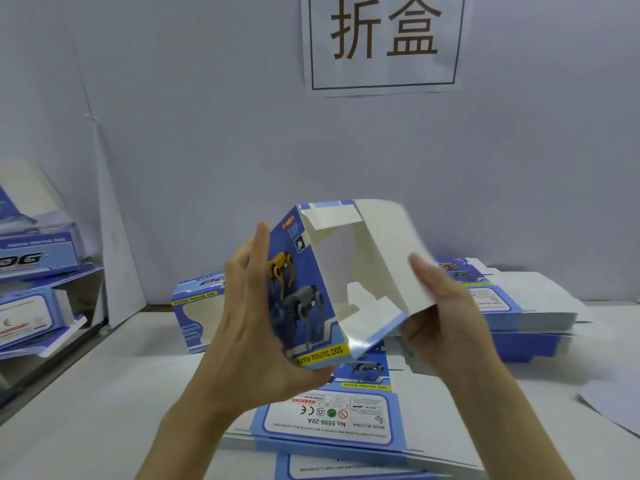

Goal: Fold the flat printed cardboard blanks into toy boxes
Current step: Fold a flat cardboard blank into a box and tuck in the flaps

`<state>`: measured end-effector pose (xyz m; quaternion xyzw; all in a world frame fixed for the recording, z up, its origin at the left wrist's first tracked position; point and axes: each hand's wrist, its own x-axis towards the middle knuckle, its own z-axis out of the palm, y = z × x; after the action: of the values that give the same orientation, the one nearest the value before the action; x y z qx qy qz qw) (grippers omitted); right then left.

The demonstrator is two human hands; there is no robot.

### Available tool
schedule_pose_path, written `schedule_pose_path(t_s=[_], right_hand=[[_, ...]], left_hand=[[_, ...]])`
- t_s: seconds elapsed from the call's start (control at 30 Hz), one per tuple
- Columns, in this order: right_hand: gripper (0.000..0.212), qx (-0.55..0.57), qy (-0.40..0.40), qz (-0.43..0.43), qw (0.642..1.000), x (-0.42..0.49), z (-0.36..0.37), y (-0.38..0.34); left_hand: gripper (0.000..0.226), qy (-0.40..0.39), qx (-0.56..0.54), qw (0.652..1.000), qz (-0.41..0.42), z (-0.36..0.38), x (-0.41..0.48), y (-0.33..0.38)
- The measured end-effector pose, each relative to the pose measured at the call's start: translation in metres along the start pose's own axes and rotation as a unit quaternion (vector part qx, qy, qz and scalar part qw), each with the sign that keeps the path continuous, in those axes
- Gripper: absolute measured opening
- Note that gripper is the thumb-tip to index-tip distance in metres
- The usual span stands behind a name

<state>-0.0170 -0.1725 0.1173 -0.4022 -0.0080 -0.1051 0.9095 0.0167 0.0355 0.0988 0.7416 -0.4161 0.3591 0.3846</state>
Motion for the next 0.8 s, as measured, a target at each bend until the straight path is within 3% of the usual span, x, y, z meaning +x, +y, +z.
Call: schedule_pose_path(t_s=[0.1, 0.17, 0.2, 0.27, 0.37, 0.47, 0.7, 0.8], right_hand=[[0.05, 0.019, -0.108, 0.234, 0.966, -0.001, -0.004, 0.009], [0.055, 0.047, -0.157, 0.269, 0.949, 0.0, -0.009, 0.01], [0.054, 0.056, -0.145, 0.262, 0.952, 0.001, -0.009, 0.009], [0.047, 0.051, -0.052, 0.187, 0.98, 0.006, -0.008, 0.01], [0.026, -0.043, 0.06, -0.022, 0.997, 0.012, -0.012, 0.01], [0.032, -0.11, 0.056, -0.138, 0.983, 0.01, -0.016, 0.01], [0.038, -0.177, 0.016, -0.218, 0.96, 0.003, -0.015, 0.007], [0.042, -0.308, 0.017, -0.305, 0.901, 0.001, -0.015, 0.008]], left_hand=[[0.14, 0.024, -0.04, 0.995, -0.087, -0.001, 0.01, 0.009], [0.133, 0.006, 0.012, 0.999, -0.033, -0.003, 0.007, 0.009], [0.13, 0.003, 0.035, 0.999, 0.0, -0.004, 0.003, 0.007], [0.126, -0.009, 0.043, 0.999, -0.008, -0.01, -0.001, 0.006], [0.118, -0.032, 0.067, 0.997, -0.023, -0.017, 0.003, 0.011], [0.112, -0.047, 0.058, 0.997, -0.03, -0.019, 0.003, 0.014], [0.121, -0.098, 0.047, 0.984, -0.143, -0.016, -0.002, 0.003], [0.124, -0.11, 0.058, 0.982, -0.139, -0.018, -0.003, 0.002]])
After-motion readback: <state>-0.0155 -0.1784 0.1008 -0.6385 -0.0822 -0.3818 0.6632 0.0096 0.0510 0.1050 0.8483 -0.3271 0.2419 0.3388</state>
